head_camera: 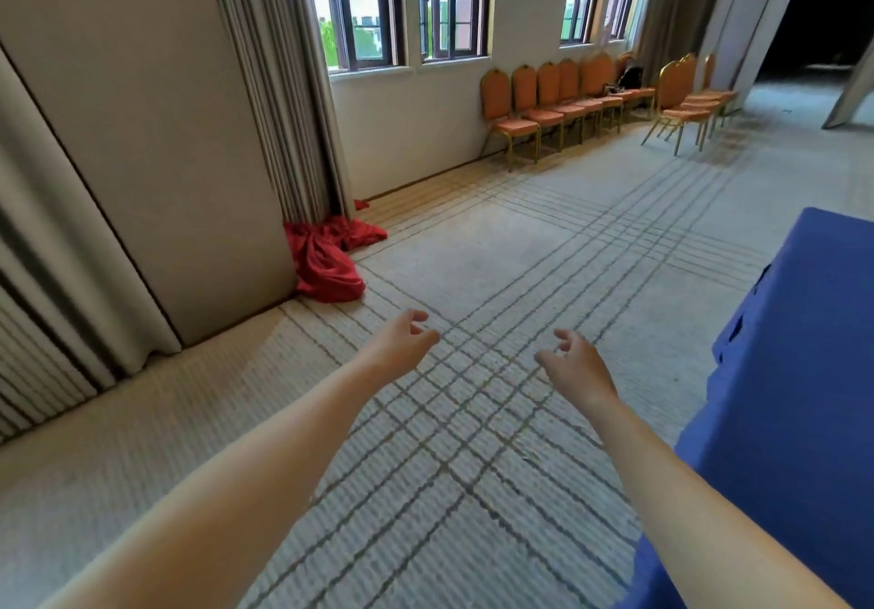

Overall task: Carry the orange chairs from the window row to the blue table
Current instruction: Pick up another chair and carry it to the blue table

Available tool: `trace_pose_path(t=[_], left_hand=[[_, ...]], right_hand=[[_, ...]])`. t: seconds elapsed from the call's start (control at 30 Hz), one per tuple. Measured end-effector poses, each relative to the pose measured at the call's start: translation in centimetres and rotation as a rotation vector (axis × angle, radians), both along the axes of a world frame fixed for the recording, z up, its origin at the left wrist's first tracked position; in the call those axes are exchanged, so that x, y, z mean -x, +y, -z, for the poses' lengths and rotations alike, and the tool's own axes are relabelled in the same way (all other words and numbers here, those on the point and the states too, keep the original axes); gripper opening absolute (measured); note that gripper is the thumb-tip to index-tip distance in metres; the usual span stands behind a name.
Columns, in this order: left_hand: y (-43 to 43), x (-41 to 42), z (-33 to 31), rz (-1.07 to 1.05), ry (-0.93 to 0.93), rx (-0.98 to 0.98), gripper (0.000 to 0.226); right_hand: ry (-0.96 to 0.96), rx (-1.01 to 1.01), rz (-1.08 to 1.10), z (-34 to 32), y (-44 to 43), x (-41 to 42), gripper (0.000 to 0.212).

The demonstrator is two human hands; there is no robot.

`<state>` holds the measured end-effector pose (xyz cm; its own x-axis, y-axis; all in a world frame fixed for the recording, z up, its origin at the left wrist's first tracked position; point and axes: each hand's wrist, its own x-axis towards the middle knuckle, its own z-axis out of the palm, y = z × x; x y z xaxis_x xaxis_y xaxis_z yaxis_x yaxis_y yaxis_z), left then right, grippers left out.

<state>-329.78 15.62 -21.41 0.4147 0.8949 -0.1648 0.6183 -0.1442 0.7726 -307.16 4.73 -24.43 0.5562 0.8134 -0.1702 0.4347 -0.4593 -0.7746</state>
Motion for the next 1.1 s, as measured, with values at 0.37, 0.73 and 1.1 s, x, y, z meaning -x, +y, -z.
trace_pose_path(t=[0.37, 0.73, 1.1], left_hand=[[23.6, -12.0, 1.4, 0.136, 0.001, -0.003, 0.050], [48.4, -27.8, -0.2, 0.296, -0.054, -0.030, 0.051], [67.7, -50.0, 1.7, 0.335, -0.109, -0.007, 0.050]], right_hand=[[-0.041, 0.015, 0.163, -0.1, 19.6, -11.0, 0.060], [-0.066, -0.036, 0.355, -2.6, 39.6, -23.0, 0.059], [-0.101, -0.061, 0.404, -1.4, 58.8, -42.2, 0.061]])
